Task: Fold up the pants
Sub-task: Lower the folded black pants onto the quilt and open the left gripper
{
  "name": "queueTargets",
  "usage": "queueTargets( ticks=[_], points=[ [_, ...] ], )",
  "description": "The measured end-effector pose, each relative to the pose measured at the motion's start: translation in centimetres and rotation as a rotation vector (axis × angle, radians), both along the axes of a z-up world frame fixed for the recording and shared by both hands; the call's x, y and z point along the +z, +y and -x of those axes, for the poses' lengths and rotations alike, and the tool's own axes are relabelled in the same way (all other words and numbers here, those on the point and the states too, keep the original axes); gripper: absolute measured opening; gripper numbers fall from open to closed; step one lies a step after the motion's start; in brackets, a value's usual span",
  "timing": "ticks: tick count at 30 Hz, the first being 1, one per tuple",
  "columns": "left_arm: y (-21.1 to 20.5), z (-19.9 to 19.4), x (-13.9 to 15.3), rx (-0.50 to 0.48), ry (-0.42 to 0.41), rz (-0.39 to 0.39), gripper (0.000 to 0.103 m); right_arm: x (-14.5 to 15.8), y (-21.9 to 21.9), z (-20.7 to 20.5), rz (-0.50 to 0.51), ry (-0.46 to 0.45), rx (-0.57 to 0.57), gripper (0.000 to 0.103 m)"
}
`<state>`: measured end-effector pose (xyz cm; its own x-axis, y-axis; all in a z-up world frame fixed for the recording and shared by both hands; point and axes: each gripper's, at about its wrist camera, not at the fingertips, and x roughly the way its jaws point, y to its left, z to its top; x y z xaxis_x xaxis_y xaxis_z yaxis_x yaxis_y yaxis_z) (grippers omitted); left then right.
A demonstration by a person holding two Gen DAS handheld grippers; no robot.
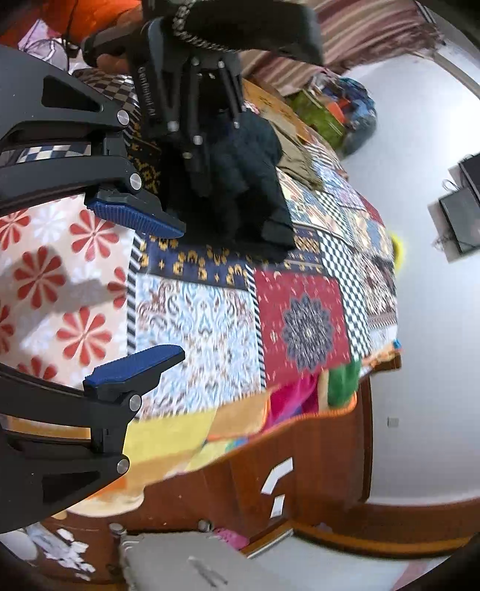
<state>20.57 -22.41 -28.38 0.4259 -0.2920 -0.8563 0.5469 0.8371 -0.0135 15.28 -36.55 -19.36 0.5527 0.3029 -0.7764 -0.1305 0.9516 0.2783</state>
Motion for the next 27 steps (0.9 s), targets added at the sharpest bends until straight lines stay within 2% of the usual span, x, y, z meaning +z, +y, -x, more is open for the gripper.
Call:
queueTargets(
  ticks=[2, 7, 11, 13, 16, 21, 27],
  points=[
    [-0.1, 0.5, 0.3, -0.013, 0.004, -0.006, 0.064, 0.5, -0.4, 0.1, -0.003, -0.012, -0.016, 0.057],
    [1.2, 1.3, 3.0, 0.0, -0.057, 0.025, 0.066, 1.8, 0.4, -0.4, -0.007, -0.059, -0.001, 0.057],
    [4.8, 0.9, 5.6, 0.077, -0.102, 0.078, 0.071, 2.8, 3.0, -1.2, -0.01, -0.104, 0.062, 0.057],
    [7.2, 0.4, 6.0, 0.135, -0.117, 0.075, 0.071, 2.8, 4.3, -1.8, -0.009, -0.115, 0.093, 0.057],
    [11.1, -0.5, 5.2, 0.235, -0.115, 0.03, 0.071, 2.2, 6.5, -2.8, -0.003, -0.118, 0.141, 0.057],
    [16.7, -1.2, 1.6, 0.369, -0.037, -0.019, 0.071, -0.8, 9.8, -4.0, 0.044, -0.048, 0.2, 0.057],
    [19.3, -0.9, -1.8, 0.425, 0.016, 0.032, 0.081, -3.7, 10.0, -3.6, 0.036, 0.044, 0.206, 0.058]
  ],
)
